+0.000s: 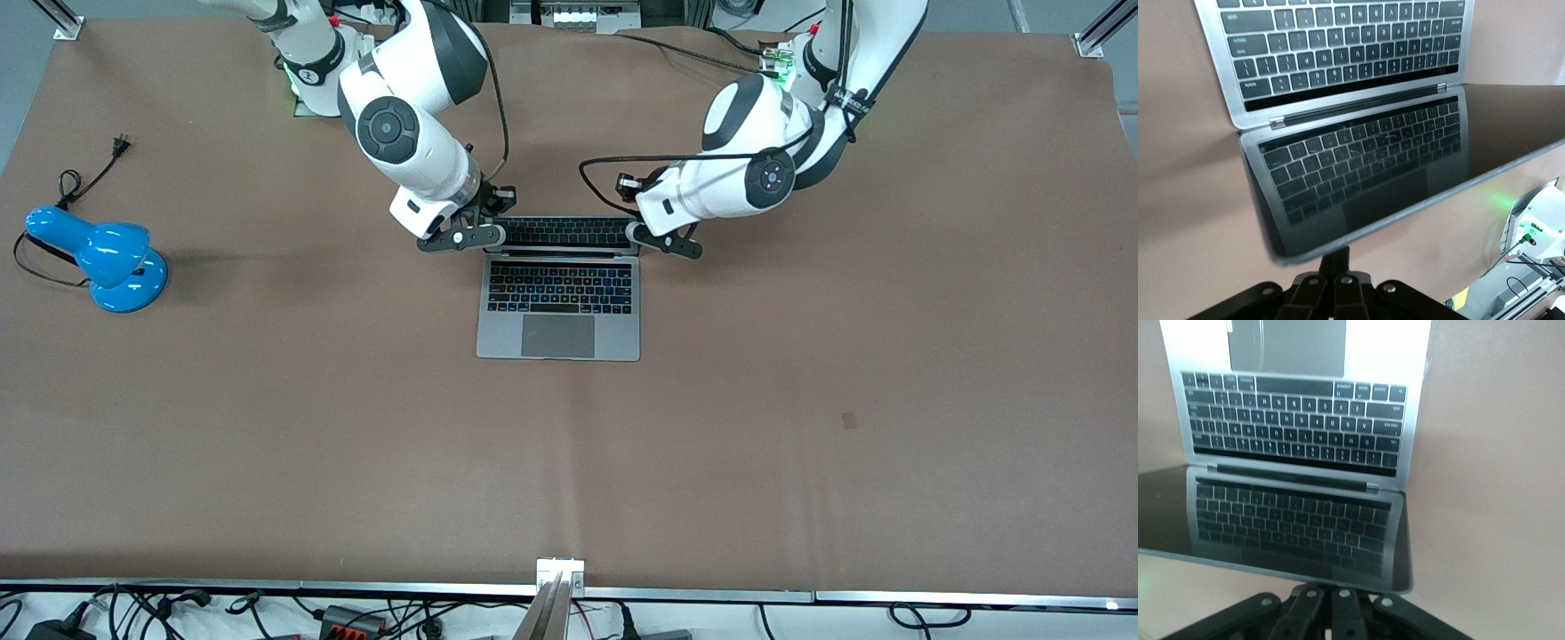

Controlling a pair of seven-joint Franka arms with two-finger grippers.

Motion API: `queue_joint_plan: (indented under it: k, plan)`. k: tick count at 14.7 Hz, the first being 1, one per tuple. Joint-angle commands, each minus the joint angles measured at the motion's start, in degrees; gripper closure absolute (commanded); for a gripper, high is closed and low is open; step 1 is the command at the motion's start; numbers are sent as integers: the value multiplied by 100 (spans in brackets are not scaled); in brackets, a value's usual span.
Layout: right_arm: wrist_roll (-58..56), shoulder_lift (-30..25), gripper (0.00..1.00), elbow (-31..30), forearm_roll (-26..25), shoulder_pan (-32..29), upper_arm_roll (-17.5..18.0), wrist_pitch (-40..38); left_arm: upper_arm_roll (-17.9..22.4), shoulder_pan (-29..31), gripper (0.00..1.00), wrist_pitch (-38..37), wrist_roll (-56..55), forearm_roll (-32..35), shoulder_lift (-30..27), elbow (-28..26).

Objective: Close laptop with both arms from behind
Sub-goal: 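Lower both grippers behind the laptop screen's top edge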

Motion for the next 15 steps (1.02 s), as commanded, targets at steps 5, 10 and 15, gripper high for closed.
queue_joint_plan:
  k: [5,10,15]
  plan:
    - [141,394,100,396,29,-79,-39,229,214,83,100,-38,75,-59,135,186]
    - [141,746,100,817,-84,-88,-197,282,303,48,100,488,128,-50,855,441]
    - [141,1053,100,1073,-365,-88,-321,388,373,-66,100,613,67,194,1374,915]
